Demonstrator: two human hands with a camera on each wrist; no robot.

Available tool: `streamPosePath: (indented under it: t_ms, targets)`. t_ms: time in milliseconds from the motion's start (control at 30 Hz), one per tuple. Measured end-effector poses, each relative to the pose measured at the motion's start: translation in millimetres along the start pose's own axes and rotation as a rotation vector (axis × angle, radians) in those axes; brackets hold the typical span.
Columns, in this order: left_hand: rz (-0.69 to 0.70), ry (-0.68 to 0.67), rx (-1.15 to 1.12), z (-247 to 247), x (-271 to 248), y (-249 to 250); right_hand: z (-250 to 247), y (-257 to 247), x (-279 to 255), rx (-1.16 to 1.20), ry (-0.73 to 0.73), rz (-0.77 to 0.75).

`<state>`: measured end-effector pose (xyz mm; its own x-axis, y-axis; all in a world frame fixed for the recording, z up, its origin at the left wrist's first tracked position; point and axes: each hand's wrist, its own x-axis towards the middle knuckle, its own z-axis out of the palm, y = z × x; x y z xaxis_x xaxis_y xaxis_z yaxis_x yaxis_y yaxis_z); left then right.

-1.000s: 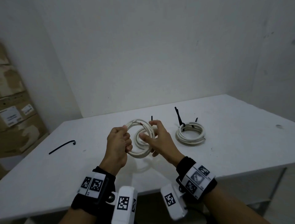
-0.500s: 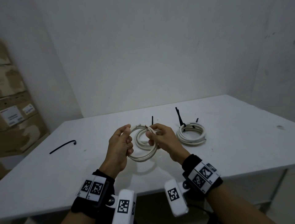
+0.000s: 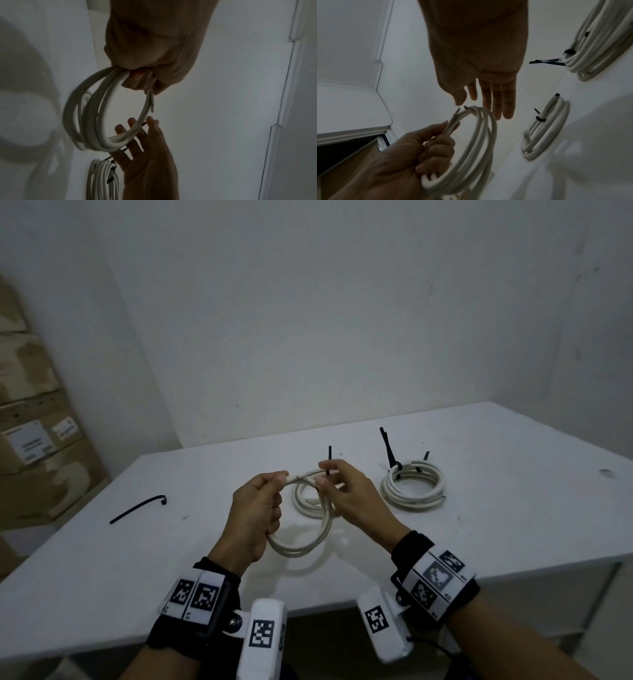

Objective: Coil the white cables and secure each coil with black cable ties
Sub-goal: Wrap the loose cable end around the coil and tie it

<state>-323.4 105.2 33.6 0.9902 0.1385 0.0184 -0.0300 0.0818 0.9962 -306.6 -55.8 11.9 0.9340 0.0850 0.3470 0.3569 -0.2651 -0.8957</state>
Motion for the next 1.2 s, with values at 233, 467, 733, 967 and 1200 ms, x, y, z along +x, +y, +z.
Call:
streamPosePath:
  t_ms: [233, 467, 733, 967, 1200]
  targets:
    - [0.020, -0.107, 0.263, -9.1, -3.4, 11.9, 5.5, -28.3, 15.2, -0.296, -0.274, -0.127]
    - [-0.070, -0.056, -0.103, -30.9, 2.6, 7.1, 4.7, -22.8, 14.3, 0.059, -0.371, 0.025]
    - [-0.056, -0.038, -0.074, -40.0, 1.0, 1.7, 28.9, -15.0, 6.8, 0.069, -0.301, 0.060]
    - [-0.031, -0.004, -0.039, -47.1, 1.6, 5.7, 37.2, -13.9, 7.4, -0.013, -0.279, 0.097]
    - [-0.045, 0.049, -0.025, -46.6, 4.2, 2.3, 41.3, -3.9, -2.0, -0.516, -0.148, -0.184]
